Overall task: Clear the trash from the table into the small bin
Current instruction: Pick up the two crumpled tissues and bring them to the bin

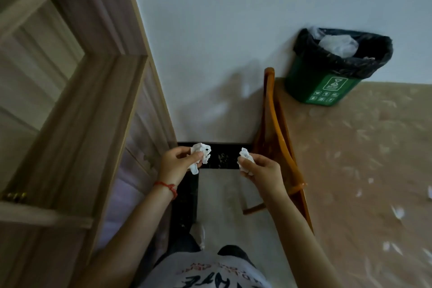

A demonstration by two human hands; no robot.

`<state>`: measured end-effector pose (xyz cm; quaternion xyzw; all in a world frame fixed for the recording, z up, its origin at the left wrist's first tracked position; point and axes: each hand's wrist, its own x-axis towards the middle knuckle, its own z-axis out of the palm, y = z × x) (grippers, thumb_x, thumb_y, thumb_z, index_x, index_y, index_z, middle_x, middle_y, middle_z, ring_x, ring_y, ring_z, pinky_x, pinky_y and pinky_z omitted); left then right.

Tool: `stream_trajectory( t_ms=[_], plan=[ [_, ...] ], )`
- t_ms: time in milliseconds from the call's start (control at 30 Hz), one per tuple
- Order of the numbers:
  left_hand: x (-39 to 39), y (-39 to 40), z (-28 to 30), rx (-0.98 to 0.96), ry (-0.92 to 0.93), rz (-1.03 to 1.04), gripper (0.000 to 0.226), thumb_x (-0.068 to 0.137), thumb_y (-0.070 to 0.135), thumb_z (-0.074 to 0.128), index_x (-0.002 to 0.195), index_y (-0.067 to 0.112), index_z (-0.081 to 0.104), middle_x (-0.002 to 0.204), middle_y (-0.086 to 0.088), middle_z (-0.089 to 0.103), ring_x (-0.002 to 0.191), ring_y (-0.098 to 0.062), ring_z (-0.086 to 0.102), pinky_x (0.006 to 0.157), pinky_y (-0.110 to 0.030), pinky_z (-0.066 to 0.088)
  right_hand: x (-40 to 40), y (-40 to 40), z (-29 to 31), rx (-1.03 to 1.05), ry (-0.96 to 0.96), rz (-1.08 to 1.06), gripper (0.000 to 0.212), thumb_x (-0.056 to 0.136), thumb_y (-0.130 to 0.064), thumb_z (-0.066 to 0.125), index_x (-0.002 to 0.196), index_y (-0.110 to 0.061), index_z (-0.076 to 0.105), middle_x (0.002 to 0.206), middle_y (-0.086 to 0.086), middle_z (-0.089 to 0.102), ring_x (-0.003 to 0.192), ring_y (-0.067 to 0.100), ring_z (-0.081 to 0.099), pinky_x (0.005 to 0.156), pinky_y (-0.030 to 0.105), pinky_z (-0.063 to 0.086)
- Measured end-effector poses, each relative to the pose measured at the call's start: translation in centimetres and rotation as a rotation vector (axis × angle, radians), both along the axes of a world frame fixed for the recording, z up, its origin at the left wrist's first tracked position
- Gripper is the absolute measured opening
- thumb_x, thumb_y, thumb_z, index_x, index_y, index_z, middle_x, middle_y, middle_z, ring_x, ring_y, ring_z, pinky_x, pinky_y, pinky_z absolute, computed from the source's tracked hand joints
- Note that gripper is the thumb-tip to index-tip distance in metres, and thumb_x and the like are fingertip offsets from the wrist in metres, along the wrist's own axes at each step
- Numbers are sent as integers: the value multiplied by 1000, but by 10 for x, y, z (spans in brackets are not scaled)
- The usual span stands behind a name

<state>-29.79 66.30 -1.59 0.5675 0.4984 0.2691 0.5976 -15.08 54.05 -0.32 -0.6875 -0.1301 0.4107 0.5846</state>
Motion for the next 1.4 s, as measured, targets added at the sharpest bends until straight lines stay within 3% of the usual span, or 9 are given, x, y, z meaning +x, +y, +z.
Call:
stream_trajectory(
  t_ms=[167, 367, 500, 600, 700, 833, 1000, 1167, 1400],
  plan=[
    [30, 52, 5, -2, -13, -62, 16, 75, 3, 70, 63, 13, 65, 45, 9, 62, 50, -5, 60, 57, -19, 50, 22, 44, 6, 23, -1, -45, 8, 81, -12, 66, 89, -9, 68, 83, 7, 69, 75, 14, 66, 65, 19, 54],
    [63, 91, 4, -62, -55, -65, 11, 59, 22, 79, 60, 18, 70, 59, -6, 66, 67, -26, 61, 75, -45, 52, 51, 90, 7, 18, 10, -57, 8, 82, -12, 66, 88, -8, 68, 82, 7, 68, 73, 14, 66, 64, 18, 54],
    [93, 118, 3, -39, -50, -45, 13, 55, 25, 77, 60, 17, 68, 64, -14, 63, 65, -25, 60, 69, -36, 49, 80, 118, 11, 13, -24, -47, 12, 82, -12, 66, 92, -5, 67, 80, 6, 66, 73, 13, 64, 63, 17, 54],
    [120, 134, 5, -17, -35, -78, 12, 62, 17, 79, 59, 18, 67, 58, -10, 62, 59, -21, 59, 64, -29, 47, 106, 132, 17, 47, -38, -75, 15, 82, -13, 66, 93, -3, 67, 78, 4, 66, 70, 10, 64, 67, 19, 55],
    [150, 149, 7, 12, -16, -114, 8, 71, 5, 74, 67, 9, 68, 48, 6, 62, 48, -4, 58, 53, -18, 45, 131, 140, 21, 58, -29, -120, 11, 80, -15, 68, 88, -7, 69, 77, 5, 66, 68, 11, 62, 64, 20, 53],
    [192, 156, 17, 53, -67, -181, 5, 73, -3, 69, 77, -4, 67, 48, 5, 62, 43, 2, 57, 46, -9, 42, 160, 139, 25, 82, -25, -181, 3, 80, -15, 68, 81, -13, 69, 72, 4, 66, 66, 12, 61, 67, 24, 52],
    [239, 159, 22, 28, -69, -322, 13, 72, 1, 71, 64, 10, 66, 53, 2, 65, 52, -9, 61, 53, -17, 49, 190, 128, 23, 53, 16, -288, 11, 78, -18, 70, 86, -11, 70, 73, 8, 69, 65, 18, 63, 66, 31, 55],
    [284, 161, 23, -8, -69, -459, 14, 72, 4, 72, 64, 15, 68, 57, 0, 67, 65, -27, 64, 69, -34, 54, 210, 117, 28, 90, 66, -431, 2, 80, -12, 68, 82, -12, 69, 65, -3, 69, 59, 6, 64, 55, 16, 50],
    [343, 170, 20, -51, -30, -686, 11, 72, 7, 72, 68, 16, 68, 60, -1, 68, 62, -21, 65, 67, -31, 55, 236, 118, 26, 68, 44, -678, 8, 79, -10, 69, 86, -8, 68, 66, -2, 65, 57, 5, 59, 58, 18, 49]
  ],
)
